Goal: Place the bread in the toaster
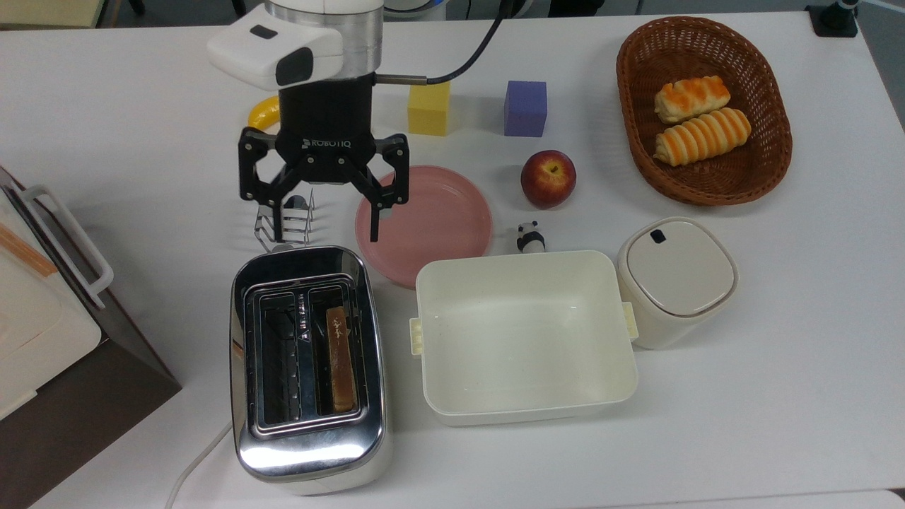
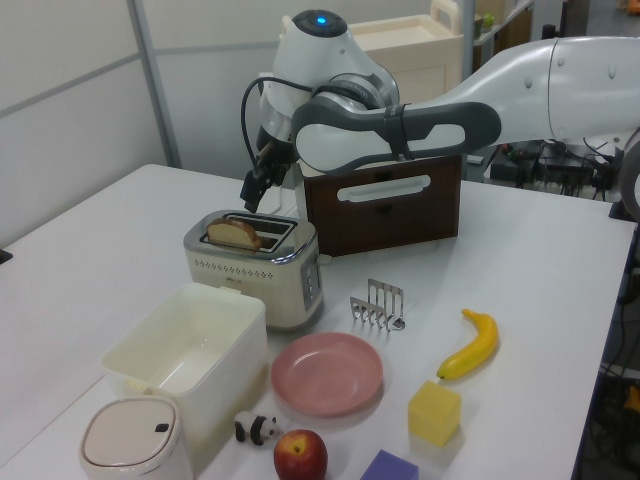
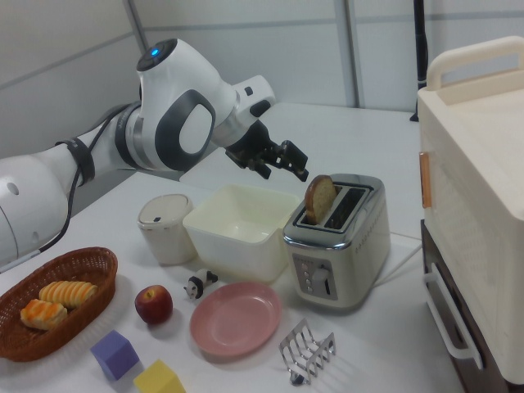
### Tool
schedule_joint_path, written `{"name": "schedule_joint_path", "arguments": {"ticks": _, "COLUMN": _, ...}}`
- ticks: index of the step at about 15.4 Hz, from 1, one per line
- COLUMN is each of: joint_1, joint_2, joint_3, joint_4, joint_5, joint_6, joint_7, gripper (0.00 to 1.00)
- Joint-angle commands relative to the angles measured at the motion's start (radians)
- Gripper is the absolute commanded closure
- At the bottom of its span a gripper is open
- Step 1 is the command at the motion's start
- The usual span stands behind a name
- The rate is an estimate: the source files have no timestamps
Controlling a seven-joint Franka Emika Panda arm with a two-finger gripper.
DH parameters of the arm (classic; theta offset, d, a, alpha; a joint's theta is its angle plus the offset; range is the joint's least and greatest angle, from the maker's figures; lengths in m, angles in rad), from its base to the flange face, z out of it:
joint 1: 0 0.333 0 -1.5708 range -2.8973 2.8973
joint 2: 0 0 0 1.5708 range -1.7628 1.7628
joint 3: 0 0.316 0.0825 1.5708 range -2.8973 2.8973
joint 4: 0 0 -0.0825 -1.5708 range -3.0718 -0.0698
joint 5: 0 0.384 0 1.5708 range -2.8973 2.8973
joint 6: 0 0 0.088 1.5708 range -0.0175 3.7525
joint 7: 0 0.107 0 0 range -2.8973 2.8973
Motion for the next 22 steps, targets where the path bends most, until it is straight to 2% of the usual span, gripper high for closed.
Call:
{"name": "schedule_joint_path", "arguments": {"ticks": 1, "joint_1": -0.023, "joint_2": -0.061, "joint_3": 0.001, "joint_4": 0.002, "joint_5": -0.003, "joint_6": -0.17, "joint_7": 0.013, "gripper": 0.0}}
{"name": "schedule_joint_path", "arguments": {"ticks": 3, "joint_1": -0.041, "joint_2": -0.112, "joint_3": 0.004, "joint_4": 0.003, "joint_5": 0.005, "joint_6": -0.29, "joint_7": 0.015, "gripper": 0.0}}
{"name": "schedule_joint_path", "arguments": {"ticks": 5, "joint_1": -0.043, "joint_2": -0.161, "joint_3": 0.001, "joint_4": 0.003, "joint_5": 0.046, "joint_6": -0.398, "joint_7": 0.015, "gripper": 0.0}}
{"name": "schedule_joint_path", "arguments": {"ticks": 7, "joint_1": -0.043, "joint_2": -0.18, "joint_3": 0.0, "joint_4": 0.003, "joint_5": 0.074, "joint_6": -0.503, "joint_7": 0.016, "gripper": 0.0}}
{"name": "schedule_joint_path", "arguments": {"ticks": 11, "joint_1": -0.043, "joint_2": -0.209, "joint_3": 0.001, "joint_4": 0.005, "joint_5": 0.082, "joint_6": -0.646, "joint_7": 0.056, "gripper": 0.0}}
{"name": "schedule_joint_path", "arguments": {"ticks": 15, "joint_1": -0.06, "joint_2": -0.241, "joint_3": -0.008, "joint_4": 0.005, "joint_5": 0.123, "joint_6": -0.7, "joint_7": 0.045, "gripper": 0.0}}
{"name": "schedule_joint_path", "arguments": {"ticks": 22, "joint_1": -0.064, "joint_2": -0.241, "joint_3": -0.008, "joint_4": 0.003, "joint_5": 0.125, "joint_6": -0.731, "joint_7": 0.045, "gripper": 0.0}}
